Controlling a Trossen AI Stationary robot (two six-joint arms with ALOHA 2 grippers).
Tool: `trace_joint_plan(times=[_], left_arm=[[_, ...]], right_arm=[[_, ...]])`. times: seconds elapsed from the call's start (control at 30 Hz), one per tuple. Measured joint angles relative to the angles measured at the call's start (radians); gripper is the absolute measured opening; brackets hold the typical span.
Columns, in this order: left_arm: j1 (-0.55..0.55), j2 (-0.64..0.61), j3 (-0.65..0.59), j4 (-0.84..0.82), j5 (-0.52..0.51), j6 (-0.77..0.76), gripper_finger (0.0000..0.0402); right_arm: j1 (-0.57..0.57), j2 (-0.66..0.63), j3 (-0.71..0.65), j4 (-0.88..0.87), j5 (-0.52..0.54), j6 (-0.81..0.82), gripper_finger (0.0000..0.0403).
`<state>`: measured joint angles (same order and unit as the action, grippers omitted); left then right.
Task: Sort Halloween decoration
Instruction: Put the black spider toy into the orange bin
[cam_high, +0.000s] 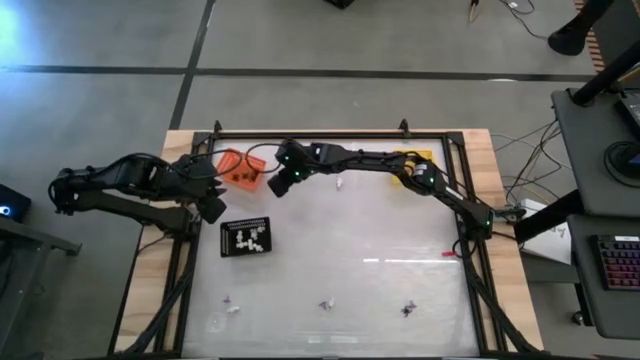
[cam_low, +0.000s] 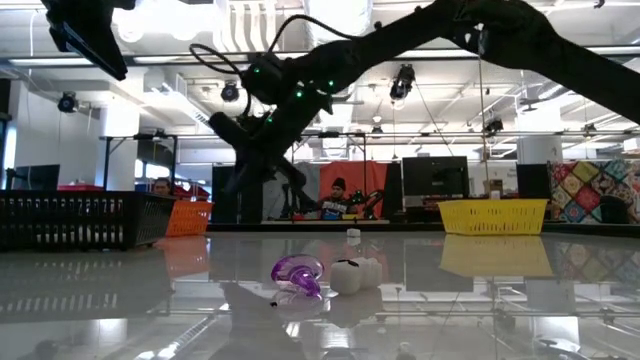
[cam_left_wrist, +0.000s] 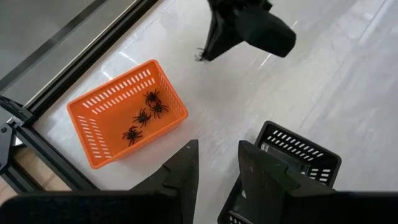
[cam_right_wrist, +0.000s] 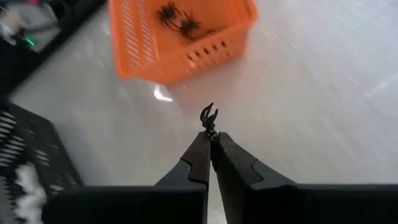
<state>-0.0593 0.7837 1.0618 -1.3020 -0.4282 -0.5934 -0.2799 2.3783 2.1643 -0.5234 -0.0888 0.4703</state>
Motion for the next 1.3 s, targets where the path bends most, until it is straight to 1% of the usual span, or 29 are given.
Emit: trace_joint_plan(times=[0.1, 0.53, 0.73, 0.9, 1.03, 1.17, 1.3], left_arm=[[0.000, 0.000, 0.000, 0.006, 0.000, 0.000, 0.0096], [0.000, 0.000, 0.000, 0.022, -0.002, 0.007, 0.0096], [0.000, 0.000, 0.000, 0.044, -0.002, 0.008, 0.0096], [0.000, 0.000, 0.000, 0.049, -0.003, 0.008, 0.0096], [0.000, 0.000, 0.000, 0.103, -0.004, 0.008, 0.0096], [0.000, 0.000, 0.000, 0.155, -0.003, 0.009, 0.0096], [0.000, 0.000, 0.000, 0.162, -0.001, 0.009, 0.0096]], right_arm=[[-0.001, 0.007, -0.002, 0.056, -0.023, 0.036, 0.0009], [-0.004, 0.009, 0.000, 0.340, -0.026, 0.183, 0.0009], [-0.009, 0.008, 0.000, 0.359, -0.027, 0.214, 0.0009], [-0.022, 0.011, 0.000, 0.421, -0.015, 0.226, 0.0009], [-0.030, 0.026, 0.000, 0.491, -0.015, 0.230, 0.0009], [-0.029, 0.041, 0.000, 0.500, -0.017, 0.230, 0.0009], [-0.028, 0.051, 0.000, 0.507, -0.025, 0.230, 0.0009]])
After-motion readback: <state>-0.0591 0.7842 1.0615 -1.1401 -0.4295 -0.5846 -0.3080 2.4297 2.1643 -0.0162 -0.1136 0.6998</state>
